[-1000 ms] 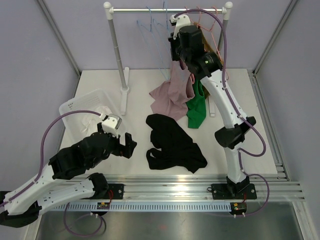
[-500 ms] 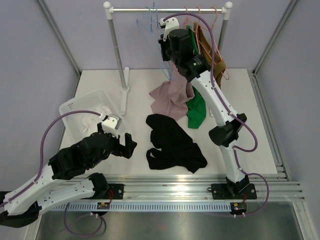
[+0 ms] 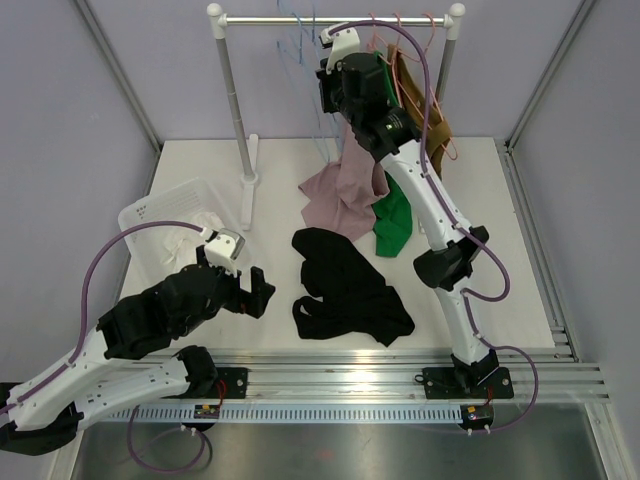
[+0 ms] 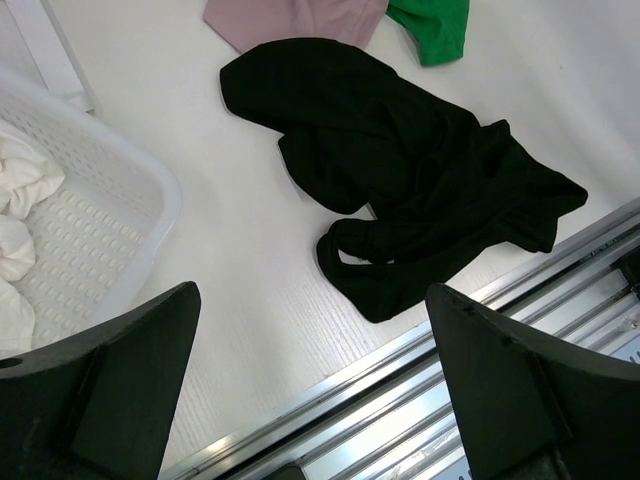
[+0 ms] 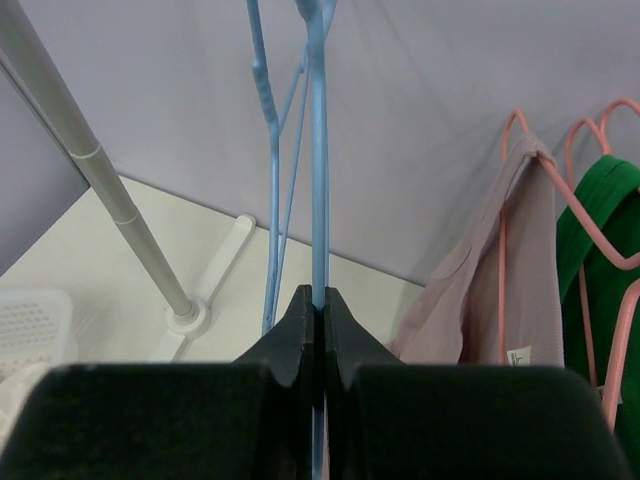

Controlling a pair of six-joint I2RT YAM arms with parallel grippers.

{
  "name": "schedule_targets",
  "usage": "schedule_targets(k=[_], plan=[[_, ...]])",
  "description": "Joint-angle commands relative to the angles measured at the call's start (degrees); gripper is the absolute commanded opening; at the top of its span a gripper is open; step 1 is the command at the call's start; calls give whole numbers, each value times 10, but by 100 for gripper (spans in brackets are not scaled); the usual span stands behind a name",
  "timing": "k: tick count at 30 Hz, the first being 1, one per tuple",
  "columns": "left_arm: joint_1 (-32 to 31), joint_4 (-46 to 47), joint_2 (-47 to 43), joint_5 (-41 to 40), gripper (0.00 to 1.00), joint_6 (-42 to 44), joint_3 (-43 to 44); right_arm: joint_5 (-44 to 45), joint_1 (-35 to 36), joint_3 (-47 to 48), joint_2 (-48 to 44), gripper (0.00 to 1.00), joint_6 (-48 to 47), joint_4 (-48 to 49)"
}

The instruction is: Remove the tank top from the hanger

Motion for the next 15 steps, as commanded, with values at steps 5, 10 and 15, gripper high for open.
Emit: schedule_targets(k=[5, 10, 15], plan=[[1, 34, -2, 13, 99, 11, -6, -72, -56, 28, -7, 0, 71, -54], [0, 34, 2, 15, 99, 11, -7, -111, -83, 31, -14, 0, 85, -87], [6, 34, 5, 15, 99, 11, -6, -121, -88, 23, -4, 0, 83, -120]])
